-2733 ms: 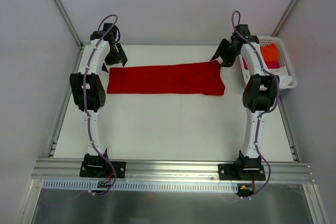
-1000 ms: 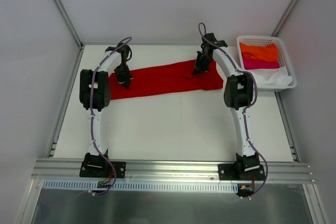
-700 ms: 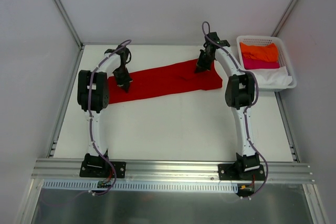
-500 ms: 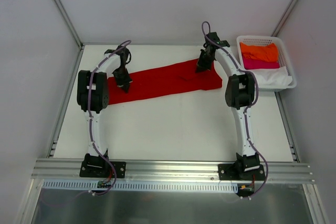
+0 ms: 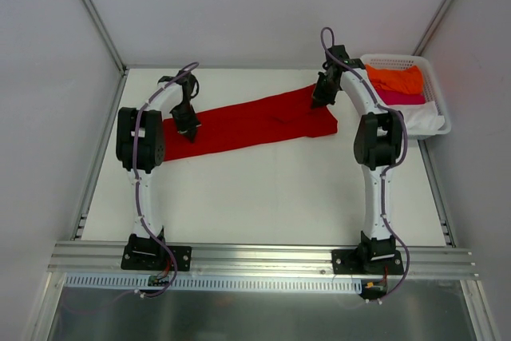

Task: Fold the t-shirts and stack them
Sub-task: Fold the other side of the tshirt into a rectangle

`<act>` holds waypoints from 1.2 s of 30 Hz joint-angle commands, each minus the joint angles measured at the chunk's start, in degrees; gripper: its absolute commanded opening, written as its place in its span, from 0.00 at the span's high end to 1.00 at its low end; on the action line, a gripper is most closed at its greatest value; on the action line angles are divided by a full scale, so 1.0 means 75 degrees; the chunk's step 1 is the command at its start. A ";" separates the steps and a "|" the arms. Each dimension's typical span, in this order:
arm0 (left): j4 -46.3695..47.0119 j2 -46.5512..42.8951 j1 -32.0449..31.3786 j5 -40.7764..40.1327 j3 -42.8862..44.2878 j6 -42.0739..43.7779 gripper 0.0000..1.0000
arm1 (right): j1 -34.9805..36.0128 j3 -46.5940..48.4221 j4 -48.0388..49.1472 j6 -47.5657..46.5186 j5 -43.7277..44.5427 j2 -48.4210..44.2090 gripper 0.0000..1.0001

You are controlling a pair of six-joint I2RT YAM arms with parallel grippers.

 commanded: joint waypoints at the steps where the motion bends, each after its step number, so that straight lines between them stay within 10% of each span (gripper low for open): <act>1: -0.0240 -0.0530 -0.0070 0.0228 -0.0042 -0.0177 1.00 | 0.0193 -0.0268 -0.0261 -0.0399 0.0303 -0.0804 0.99; 36: -0.0369 -0.1470 -0.0446 -0.0182 -0.1004 -0.0036 1.00 | 0.0955 -0.0304 -0.1679 -0.0505 0.0526 0.0168 0.99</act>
